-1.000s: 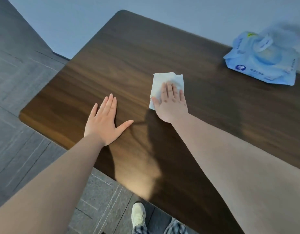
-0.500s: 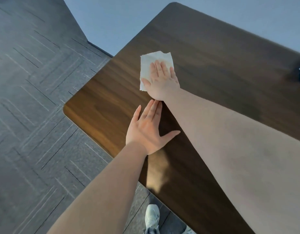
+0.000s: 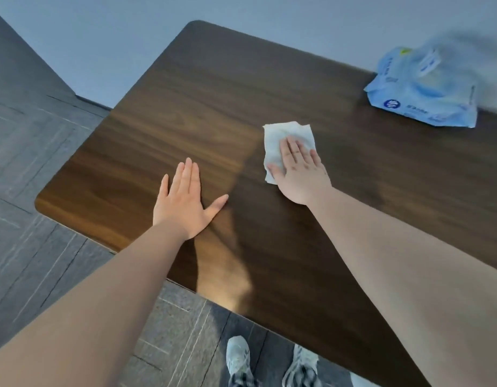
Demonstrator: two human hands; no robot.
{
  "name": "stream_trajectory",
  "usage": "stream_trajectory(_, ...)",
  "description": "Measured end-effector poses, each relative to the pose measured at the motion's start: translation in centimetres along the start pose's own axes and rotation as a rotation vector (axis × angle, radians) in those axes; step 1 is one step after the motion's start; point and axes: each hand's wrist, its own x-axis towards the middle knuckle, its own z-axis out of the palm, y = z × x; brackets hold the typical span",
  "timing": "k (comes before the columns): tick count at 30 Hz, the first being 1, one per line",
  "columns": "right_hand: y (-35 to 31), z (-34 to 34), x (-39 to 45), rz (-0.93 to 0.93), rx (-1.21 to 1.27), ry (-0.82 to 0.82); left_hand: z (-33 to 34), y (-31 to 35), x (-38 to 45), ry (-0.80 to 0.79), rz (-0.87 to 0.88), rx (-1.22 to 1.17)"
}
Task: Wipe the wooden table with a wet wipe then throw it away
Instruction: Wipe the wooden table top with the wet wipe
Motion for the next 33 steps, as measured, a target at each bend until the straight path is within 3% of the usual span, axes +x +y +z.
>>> stream_trajectory(3, 5.7, 0.3, -3.4, 0.146, 0.023, 0.011, -0.7, 3.5, -0.1, -0.041, 0.031, 0.005)
stream_trajectory(8, 14.8, 0.9, -10.3, 0.37, 0.076, 0.021, -0.7, 14.3, -1.7, -0.009, 0.298, -0.044)
stream_trajectory(15, 27.8, 2.2, -20.3, 0.653, 0.171, 0.075, -0.4, 27.1, -3.6, -0.005, 0.61, 0.074)
stream_trajectory(25, 41.7, 4.0, -31.6, 0.954, 0.25, 0.113, 0.8, 42.2, -6.0, -0.088, 0.781, 0.104)
stream_trajectory(33, 43.4, 5.4, -36.0, 1.034, 0.271, 0.153, 1.3, 44.3, -6.6, -0.111, 0.749, 0.209)
